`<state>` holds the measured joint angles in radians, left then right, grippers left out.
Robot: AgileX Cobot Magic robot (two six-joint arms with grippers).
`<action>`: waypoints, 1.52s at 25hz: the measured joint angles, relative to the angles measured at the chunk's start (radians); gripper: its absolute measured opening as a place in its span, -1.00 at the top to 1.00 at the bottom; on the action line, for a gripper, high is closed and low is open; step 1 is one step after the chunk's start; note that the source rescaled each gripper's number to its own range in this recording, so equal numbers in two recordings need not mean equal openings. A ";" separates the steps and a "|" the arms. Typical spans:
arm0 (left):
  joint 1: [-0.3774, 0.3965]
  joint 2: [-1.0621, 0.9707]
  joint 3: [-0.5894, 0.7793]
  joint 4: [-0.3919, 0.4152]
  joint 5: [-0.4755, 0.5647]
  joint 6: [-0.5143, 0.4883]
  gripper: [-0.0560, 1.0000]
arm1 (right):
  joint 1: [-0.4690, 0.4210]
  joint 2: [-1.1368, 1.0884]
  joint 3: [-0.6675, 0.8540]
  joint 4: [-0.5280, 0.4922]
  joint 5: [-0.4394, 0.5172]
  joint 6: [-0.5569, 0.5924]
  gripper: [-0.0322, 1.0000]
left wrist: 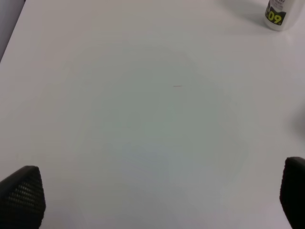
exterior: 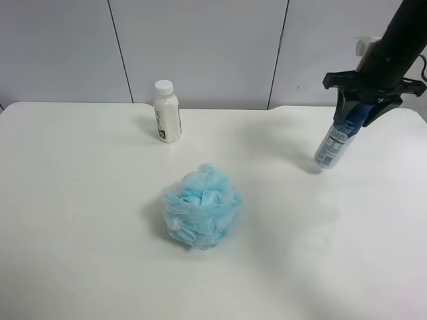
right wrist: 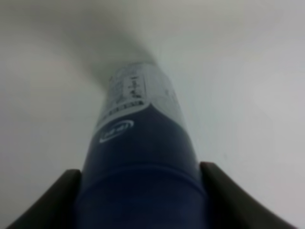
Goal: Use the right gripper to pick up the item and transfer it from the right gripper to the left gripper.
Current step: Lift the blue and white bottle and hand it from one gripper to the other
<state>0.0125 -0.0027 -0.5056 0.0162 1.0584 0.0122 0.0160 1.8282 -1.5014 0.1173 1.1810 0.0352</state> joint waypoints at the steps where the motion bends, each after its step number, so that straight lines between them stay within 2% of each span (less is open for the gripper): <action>1: 0.000 0.000 0.000 0.000 0.000 0.000 -1.00 | 0.000 -0.019 0.000 0.000 0.009 0.000 0.94; 14: 0.000 0.000 0.000 0.000 0.000 0.000 -1.00 | 0.007 -0.217 0.000 0.044 0.041 -0.001 0.94; 24: 0.000 0.000 0.000 0.000 0.000 0.000 -1.00 | 0.173 -0.282 0.000 0.063 0.052 -0.015 0.94; 29: 0.000 0.000 0.000 -0.004 0.000 0.007 -1.00 | 0.248 -0.283 0.000 0.139 0.053 -0.047 0.94; 33: 0.000 0.000 0.000 -0.039 0.000 0.063 -1.00 | 0.288 -0.283 0.000 0.208 0.053 -0.081 0.94; 38: 0.000 0.043 0.000 -0.140 0.008 0.213 -1.00 | 0.354 -0.283 0.000 0.249 0.053 -0.113 0.94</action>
<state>0.0125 0.0401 -0.5056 -0.1237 1.0662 0.2252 0.3703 1.5456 -1.5014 0.3666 1.2344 -0.0780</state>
